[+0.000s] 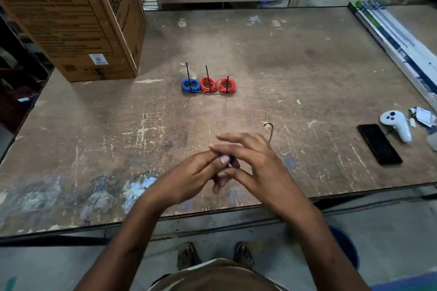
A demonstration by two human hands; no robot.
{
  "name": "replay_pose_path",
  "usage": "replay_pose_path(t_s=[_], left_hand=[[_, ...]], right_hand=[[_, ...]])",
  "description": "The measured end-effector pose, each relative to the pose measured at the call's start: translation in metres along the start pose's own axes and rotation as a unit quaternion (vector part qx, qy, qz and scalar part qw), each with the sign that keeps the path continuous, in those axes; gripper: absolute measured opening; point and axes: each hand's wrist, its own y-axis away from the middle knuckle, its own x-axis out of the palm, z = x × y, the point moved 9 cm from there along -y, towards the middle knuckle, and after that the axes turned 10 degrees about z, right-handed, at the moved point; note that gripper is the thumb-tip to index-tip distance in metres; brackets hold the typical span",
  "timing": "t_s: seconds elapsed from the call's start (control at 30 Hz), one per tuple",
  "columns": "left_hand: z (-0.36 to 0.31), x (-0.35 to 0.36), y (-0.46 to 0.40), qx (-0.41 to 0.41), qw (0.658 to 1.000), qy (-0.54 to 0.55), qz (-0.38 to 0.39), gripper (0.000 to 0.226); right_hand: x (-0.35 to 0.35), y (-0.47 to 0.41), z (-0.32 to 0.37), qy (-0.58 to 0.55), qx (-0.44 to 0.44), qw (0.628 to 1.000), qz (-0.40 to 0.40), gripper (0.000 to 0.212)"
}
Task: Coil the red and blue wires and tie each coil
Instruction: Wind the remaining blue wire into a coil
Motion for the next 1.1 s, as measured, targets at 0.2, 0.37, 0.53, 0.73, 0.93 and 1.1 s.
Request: replay_pose_path(t_s=[0.2,0.37,0.53,0.73,0.93,1.1], left_hand=[[-0.016,-0.009,0.013,-0.004,0.989,0.017,0.149,0.039],[-0.031,0.0,0.019,-0.007,0.98,0.011,0.198,0.039],[-0.035,-0.006,0.024,-0.034,0.982,-0.069,0.17,0.038],[-0.055,-0.008,0.007,-0.031,0.977,-0.208,0.021,0.036],[-0.056,0.008,0.006,0.062,0.936,-0.273,-0.214,0.034],[-0.039,0.015,0.011,0.04,0.902,-0.299,-0.309,0.038]], right_hand=[[0.004,-0.006,0.016,0.042,-0.149,0.988,0.004,0.046],[-0.001,0.013,0.026,0.06,-0.214,0.972,-0.077,0.042],[0.0,0.017,0.026,0.118,-0.231,0.966,-0.017,0.046],[-0.013,0.024,0.009,0.161,-0.223,0.956,-0.104,0.041],[-0.021,0.029,0.003,0.171,-0.215,0.947,-0.166,0.039],[-0.016,0.034,0.0,0.199,-0.232,0.938,-0.162,0.043]])
